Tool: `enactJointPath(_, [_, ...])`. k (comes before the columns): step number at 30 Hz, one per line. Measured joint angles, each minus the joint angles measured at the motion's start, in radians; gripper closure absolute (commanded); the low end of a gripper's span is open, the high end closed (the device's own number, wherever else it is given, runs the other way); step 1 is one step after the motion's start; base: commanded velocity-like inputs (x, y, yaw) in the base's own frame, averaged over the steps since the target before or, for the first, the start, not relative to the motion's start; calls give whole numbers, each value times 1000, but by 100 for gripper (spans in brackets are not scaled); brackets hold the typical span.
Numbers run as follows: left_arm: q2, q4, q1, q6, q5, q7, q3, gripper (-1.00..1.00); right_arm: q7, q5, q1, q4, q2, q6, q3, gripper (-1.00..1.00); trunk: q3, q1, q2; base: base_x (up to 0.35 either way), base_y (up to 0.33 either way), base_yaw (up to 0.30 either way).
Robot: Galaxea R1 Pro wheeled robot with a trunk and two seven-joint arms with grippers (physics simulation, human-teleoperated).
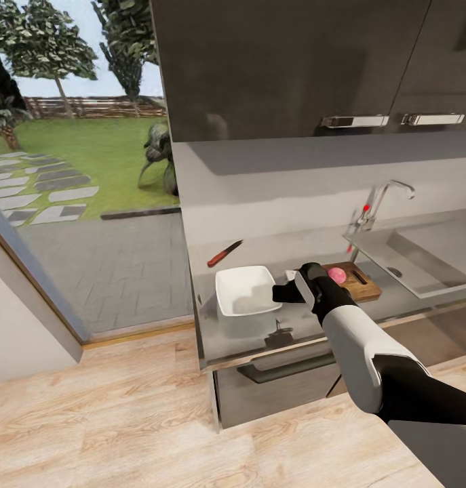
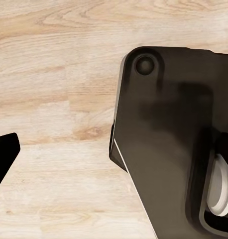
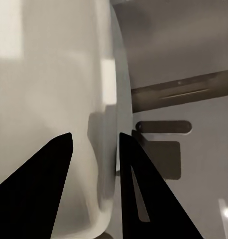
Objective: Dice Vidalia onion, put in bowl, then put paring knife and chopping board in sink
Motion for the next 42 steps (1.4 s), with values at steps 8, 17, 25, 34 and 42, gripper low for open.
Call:
enactJointPath(8, [0, 1, 0, 0, 0, 0, 0, -100, 2, -1, 0, -7, 0, 1, 35, 100, 0, 0, 0, 0, 0, 0])
enactJointPath(17, [0, 1, 0, 0, 0, 0, 0, -100, 1, -5, 0, -13, 0, 1, 64, 100, 0, 0, 0, 0, 0, 0])
enactJointPath(25, [0, 1, 0, 0, 0, 0, 0, -100, 0, -9, 0, -13, 0, 1, 65, 100, 0, 0, 0, 0, 0, 0])
enactJointPath(34, [0, 1, 0, 0, 0, 0, 0, -100, -2, 6, 0, -20, -1, 1, 67, 100, 0, 0, 0, 0, 0, 63])
enactJointPath(42, [0, 1, 0, 0, 0, 0, 0, -100, 0, 19, 0, -25, 6, 1, 67, 100, 0, 0, 0, 0, 0, 50])
